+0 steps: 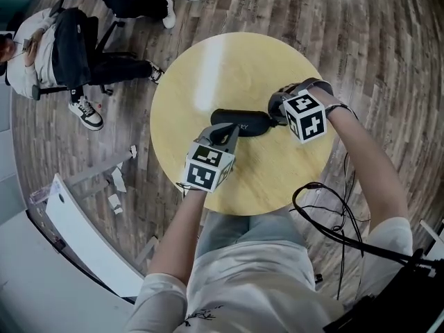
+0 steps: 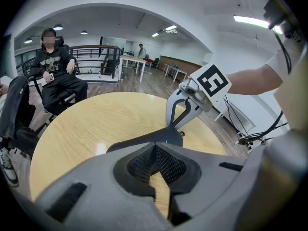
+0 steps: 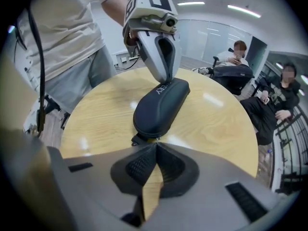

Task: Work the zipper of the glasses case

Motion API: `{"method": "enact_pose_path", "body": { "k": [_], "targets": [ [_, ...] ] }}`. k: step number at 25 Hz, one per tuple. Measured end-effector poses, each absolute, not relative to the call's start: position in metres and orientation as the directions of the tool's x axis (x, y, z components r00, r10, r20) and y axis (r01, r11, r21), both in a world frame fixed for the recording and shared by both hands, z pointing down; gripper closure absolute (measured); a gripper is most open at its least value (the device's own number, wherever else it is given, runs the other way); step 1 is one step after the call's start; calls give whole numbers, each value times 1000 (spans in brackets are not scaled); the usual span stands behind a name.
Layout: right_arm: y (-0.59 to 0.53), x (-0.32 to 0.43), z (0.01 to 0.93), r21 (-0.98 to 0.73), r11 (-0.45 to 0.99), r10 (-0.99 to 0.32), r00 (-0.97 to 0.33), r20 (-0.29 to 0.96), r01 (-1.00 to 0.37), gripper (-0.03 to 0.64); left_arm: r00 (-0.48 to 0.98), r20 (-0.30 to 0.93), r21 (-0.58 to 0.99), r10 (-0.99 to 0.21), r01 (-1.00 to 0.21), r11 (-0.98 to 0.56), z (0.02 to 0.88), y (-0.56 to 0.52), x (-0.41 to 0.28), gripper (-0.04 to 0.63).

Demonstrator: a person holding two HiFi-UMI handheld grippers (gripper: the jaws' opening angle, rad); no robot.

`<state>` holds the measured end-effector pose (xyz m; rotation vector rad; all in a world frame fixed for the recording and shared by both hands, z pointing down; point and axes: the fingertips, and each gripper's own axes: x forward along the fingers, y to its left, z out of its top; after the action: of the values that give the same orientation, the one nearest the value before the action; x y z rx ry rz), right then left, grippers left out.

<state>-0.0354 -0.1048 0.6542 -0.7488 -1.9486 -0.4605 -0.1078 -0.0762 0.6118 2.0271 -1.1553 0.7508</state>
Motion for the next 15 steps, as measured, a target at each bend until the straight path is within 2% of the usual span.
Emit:
{"method": "enact_pose_path", "body": {
  "k": [5, 15],
  "targets": [
    [-103, -34, 652, -49, 817, 306, -360, 882, 575, 615, 440, 753, 278, -488, -886, -371, 613, -77, -108, 589],
    [-81, -13, 649, -86, 872, 274, -335, 902, 482, 615, 450, 764, 300, -462, -882, -364, 615, -79, -103, 591]
  ]
}}
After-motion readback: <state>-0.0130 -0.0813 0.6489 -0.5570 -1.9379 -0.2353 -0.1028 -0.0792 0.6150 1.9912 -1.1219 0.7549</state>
